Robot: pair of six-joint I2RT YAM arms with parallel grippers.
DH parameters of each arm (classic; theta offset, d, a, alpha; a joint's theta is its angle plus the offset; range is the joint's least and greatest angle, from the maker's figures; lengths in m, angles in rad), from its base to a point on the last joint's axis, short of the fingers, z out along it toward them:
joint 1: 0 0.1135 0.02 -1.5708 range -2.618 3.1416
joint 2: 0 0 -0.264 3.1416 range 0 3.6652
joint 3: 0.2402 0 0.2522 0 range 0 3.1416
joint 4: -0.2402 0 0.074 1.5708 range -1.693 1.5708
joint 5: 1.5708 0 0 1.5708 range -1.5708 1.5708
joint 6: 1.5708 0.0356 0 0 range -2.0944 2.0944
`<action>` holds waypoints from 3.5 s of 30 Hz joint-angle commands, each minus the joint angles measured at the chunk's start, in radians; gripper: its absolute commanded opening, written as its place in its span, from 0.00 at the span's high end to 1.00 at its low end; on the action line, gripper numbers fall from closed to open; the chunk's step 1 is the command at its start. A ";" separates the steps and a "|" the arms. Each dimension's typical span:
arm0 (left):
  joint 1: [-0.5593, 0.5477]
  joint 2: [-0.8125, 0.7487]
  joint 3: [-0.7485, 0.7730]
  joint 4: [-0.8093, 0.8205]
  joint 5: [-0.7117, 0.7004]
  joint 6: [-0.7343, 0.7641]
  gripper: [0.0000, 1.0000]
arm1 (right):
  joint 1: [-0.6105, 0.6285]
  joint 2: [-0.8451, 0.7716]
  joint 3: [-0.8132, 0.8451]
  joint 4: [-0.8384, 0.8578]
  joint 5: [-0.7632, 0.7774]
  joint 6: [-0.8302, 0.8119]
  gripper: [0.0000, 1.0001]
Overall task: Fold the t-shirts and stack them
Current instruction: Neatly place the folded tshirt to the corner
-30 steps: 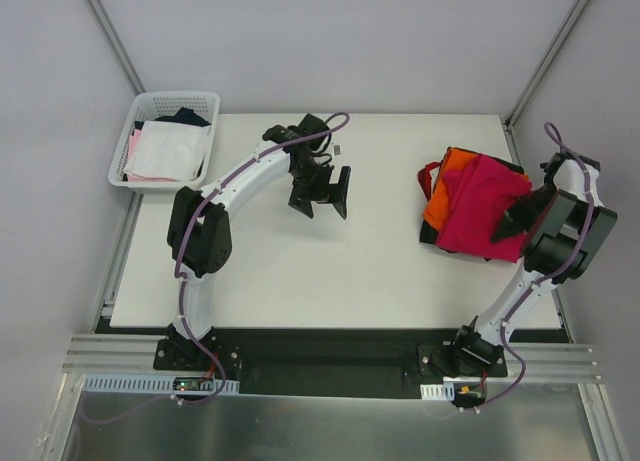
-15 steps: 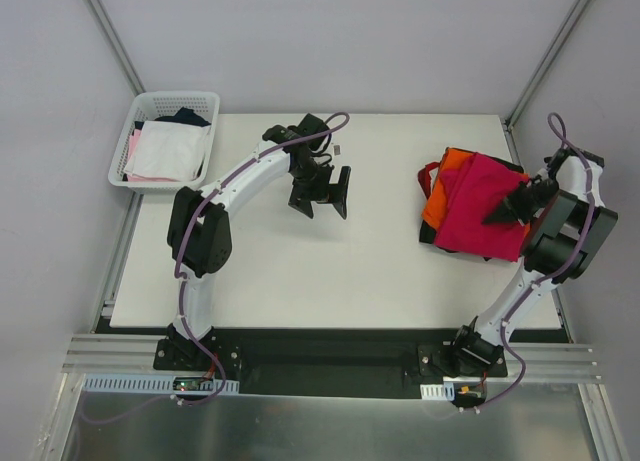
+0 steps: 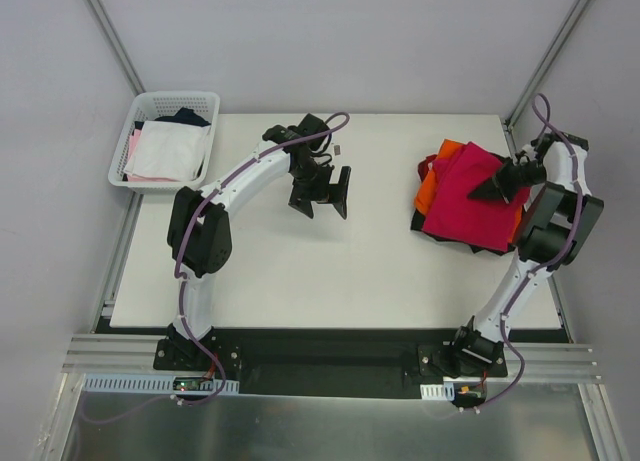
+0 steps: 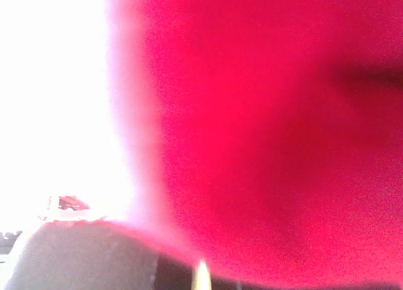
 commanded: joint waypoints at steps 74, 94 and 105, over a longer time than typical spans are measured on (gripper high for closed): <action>-0.014 -0.057 -0.083 0.015 0.009 -0.006 0.01 | 0.347 0.065 0.426 0.022 0.268 -0.025 0.99; -0.014 -0.043 -0.111 0.011 0.009 -0.024 0.01 | 0.334 0.230 0.085 0.191 -0.021 0.054 0.99; -0.014 -0.062 -0.128 0.011 -0.007 -0.022 0.01 | 0.229 0.191 -0.123 0.203 -0.023 0.087 0.99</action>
